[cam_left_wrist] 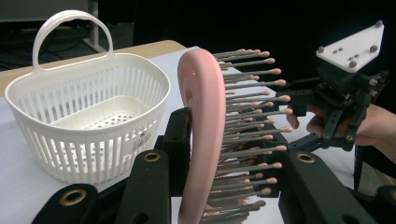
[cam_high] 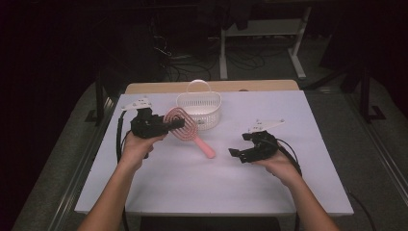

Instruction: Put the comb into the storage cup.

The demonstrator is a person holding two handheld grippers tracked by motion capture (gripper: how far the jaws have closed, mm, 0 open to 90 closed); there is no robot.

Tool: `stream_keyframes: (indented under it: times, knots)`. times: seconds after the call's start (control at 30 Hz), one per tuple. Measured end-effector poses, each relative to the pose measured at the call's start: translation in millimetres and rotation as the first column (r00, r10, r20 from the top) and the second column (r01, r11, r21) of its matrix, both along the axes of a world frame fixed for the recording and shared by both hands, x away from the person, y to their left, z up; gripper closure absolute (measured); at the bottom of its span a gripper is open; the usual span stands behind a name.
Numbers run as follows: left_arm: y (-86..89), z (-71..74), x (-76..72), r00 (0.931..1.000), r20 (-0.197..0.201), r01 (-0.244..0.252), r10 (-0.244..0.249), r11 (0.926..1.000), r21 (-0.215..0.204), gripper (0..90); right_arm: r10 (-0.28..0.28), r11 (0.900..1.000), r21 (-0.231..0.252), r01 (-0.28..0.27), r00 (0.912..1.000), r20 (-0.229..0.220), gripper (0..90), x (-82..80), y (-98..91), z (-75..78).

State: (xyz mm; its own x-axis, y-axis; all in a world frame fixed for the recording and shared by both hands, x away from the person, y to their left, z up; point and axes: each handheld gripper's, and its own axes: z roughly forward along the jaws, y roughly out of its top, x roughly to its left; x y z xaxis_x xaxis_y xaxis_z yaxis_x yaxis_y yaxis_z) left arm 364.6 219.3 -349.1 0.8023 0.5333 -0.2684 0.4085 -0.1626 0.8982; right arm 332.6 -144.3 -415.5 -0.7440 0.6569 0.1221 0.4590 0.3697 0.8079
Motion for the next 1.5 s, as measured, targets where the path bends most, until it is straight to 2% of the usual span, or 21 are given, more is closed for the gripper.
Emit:
stream_keyframes:
  times: [0.33, 0.63, 0.9, 1.03, 1.5]
  knots:
    - [1.0, 1.9, -1.0, 1.0000, 0.005, 0.001, -0.001, 1.0000, 0.000, 65.3, -0.062, 0.9980, 0.011, 0.062, 0.9981, 0.006, 9.2, -15.5, -21.3, -15.4]
    - [3.6, 5.7, -2.0, 0.9999, 0.014, 0.001, 0.000, 0.9999, -0.014, 65.3, -0.078, 0.9969, -0.010, 0.078, 0.9970, -0.003, 2.3, -29.2, -36.0, -30.1]
    - [3.0, 9.6, -0.1, 0.9999, 0.011, 0.007, -0.007, 0.9998, -0.020, 65.4, -0.087, 0.9960, -0.018, 0.087, 0.9962, 0.001, 2.1, -42.6, -49.2, -39.9]
    - [0.9, 15.2, 1.7, 0.9997, 0.017, 0.019, -0.018, 0.9996, -0.022, 65.4, -0.093, 0.9955, -0.018, 0.093, 0.9956, 0.002, 2.1, -47.4, -54.2, -41.8]
    - [-2.3, 44.3, 16.2, 0.9983, 0.050, 0.033, -0.030, 0.9983, -0.048, 65.5, -0.107, 0.9942, -0.007, 0.107, 0.9942, 0.014, 2.1, -47.2, -55.7, -40.2]
